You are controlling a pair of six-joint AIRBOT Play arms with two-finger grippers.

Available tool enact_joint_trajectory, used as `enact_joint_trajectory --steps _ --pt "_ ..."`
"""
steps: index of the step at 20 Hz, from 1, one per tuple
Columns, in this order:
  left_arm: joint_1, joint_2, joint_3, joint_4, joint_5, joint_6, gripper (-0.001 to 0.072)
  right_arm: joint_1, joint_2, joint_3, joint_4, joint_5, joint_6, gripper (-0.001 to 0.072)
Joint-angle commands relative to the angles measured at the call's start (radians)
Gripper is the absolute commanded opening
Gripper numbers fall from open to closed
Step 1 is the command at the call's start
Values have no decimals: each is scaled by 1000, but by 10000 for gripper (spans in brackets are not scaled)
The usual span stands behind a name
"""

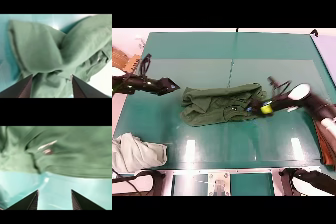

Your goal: Fold the shirts.

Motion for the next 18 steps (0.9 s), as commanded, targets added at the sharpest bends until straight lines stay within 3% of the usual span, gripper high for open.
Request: enact_joint_trajectory --steps 1,4,9,10,11,12,13,18 --pt "75 -1 8 12 -34 -27 540 256 -63 -149 253 -340 23 472" --pt "80 -1 8 19 -43 -26 540 391 -199 -96 336 -423 20 472" --pt "80 -1 8 27 -55 -26 540 435 -372 59 340 -460 12 464" --pt "81 -1 8 27 -63 -26 540 434 -378 76 337 -481 12 395" --pt "81 -1 8 29 -69 -25 540 434 -379 91 322 -512 12 280" --pt "80 -1 8 35 -69 -26 540 433 -379 105 306 -525 5 117" --pt "80 -1 8 35 -69 -26 540 430 -378 120 304 -515 -21 17" --pt "81 -1 8 39 -69 -26 540 418 -256 188 288 -259 -127 15"
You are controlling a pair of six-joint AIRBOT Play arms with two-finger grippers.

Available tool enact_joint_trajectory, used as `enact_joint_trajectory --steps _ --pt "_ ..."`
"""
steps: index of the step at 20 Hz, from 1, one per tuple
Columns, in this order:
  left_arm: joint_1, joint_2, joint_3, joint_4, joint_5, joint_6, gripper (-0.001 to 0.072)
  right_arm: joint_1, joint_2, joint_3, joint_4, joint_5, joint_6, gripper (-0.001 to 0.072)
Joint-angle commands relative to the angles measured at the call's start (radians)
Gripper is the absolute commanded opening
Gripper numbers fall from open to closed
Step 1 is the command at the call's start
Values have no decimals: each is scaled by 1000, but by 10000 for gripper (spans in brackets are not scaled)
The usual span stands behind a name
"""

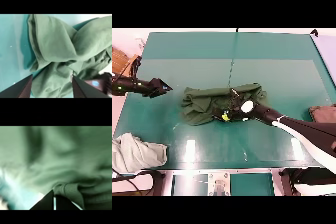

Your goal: Fold the shirts.

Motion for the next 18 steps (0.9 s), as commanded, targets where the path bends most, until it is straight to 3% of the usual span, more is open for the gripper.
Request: enact_joint_trajectory --steps 1,4,9,13,18 --pt "1 0 1 3 -2 0 540 -30 129 48 -26 184 -52 15" --pt "1 0 1 3 0 0 540 -190 347 77 -113 307 -18 16" --pt "0 0 0 2 -4 -1 541 -724 584 103 -302 463 30 16" --pt "-42 0 -52 0 -2 -9 541 -1050 554 37 -376 487 11 15" --pt "-230 -8 -239 -2 225 -9 541 -1078 450 -70 -368 492 -84 16"
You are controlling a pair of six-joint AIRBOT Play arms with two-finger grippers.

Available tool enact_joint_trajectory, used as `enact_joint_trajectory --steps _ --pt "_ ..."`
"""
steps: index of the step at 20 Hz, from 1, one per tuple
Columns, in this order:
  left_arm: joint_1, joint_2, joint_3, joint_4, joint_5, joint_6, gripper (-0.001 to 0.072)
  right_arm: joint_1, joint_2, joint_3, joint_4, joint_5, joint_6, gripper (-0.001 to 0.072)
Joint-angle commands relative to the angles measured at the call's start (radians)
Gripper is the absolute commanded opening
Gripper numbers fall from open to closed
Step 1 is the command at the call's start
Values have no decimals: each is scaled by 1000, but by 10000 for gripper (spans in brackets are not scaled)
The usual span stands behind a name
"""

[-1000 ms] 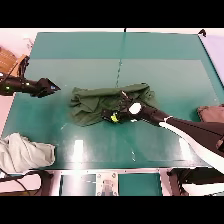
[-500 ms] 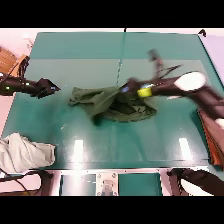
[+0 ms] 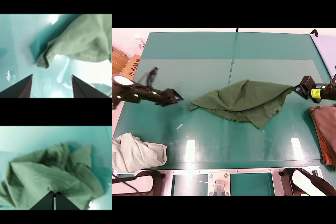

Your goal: Fold the shirts.

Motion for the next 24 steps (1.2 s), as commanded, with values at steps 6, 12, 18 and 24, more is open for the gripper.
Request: enact_joint_trajectory --steps 6,12,18,24 --pt "-258 -111 -94 -35 270 -2 536 -46 -113 -53 -2 2 -89 15" --pt "-206 -53 71 -9 262 -74 19 -50 -86 -4 92 54 -137 14" --pt "-122 332 476 168 149 -100 18 -61 121 393 175 84 -121 15" --pt "-122 570 876 286 130 -98 19 -140 294 819 171 49 -50 15"
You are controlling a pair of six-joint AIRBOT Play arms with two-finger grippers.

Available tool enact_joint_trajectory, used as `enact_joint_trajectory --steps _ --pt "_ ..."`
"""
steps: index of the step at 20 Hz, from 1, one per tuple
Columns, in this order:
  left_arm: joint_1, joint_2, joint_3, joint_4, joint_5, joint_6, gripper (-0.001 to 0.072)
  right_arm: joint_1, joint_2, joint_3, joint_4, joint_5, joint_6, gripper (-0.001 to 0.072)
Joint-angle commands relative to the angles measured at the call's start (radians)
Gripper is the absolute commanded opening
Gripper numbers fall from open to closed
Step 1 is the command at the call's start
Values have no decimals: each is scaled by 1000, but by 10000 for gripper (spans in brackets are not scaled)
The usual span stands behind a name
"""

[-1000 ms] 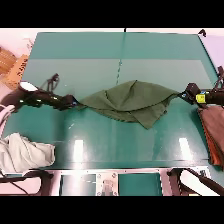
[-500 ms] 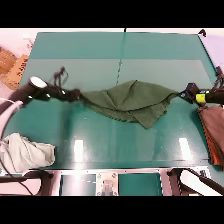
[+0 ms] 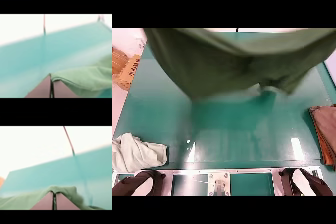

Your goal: Fold the shirts.

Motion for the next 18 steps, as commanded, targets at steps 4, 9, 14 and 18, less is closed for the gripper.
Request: enact_joint_trajectory --steps 4,9,14,18 --pt "4 137 343 210 -76 -3 19 -46 132 298 -15 -33 34 15" --pt "4 112 275 304 -77 -11 19 -46 114 223 -20 -19 42 15" --pt "4 -75 69 264 -74 16 20 -42 50 -169 1 -55 -16 15" --pt "-19 -380 -37 134 -10 60 20 7 -111 -517 34 -240 -118 15"
